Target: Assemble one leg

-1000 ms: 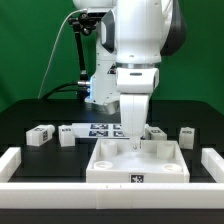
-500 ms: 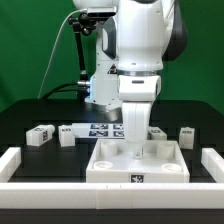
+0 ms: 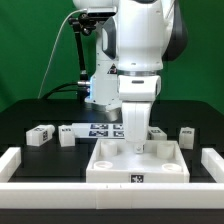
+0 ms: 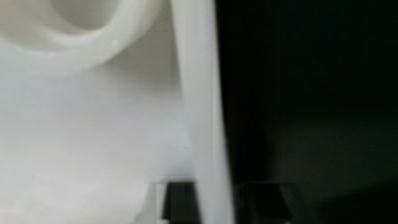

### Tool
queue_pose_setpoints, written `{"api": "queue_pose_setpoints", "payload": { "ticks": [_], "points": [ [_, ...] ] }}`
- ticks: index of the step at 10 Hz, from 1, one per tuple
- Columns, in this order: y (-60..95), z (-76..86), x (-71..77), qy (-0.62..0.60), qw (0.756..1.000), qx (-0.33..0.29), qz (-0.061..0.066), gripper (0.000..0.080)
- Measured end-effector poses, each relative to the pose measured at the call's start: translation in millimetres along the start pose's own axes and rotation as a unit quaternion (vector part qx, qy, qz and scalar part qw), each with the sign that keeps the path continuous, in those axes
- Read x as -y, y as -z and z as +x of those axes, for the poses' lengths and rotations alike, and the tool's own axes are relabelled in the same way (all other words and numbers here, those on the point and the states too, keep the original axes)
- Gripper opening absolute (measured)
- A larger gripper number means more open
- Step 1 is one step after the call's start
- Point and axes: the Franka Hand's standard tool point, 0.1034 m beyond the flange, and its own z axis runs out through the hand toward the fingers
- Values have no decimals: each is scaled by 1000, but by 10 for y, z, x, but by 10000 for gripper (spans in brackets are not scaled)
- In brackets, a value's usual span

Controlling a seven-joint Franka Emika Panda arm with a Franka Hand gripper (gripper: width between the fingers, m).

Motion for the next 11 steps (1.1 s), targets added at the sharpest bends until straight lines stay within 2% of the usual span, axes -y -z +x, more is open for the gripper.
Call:
{"api": "queue_pose_setpoints", "payload": {
  "ticks": [1,8,9,10,11],
  "points": [
    [-1,-3,1,-1,1000,0,0,54],
    [0,-6,-2,-1,1000,0,0,54],
    [3,7,-65,41,999,4,4,54],
    [3,63,-170,57,998,3,3,54],
    [6,155,-224,64,998,2,9,54]
  ]
}}
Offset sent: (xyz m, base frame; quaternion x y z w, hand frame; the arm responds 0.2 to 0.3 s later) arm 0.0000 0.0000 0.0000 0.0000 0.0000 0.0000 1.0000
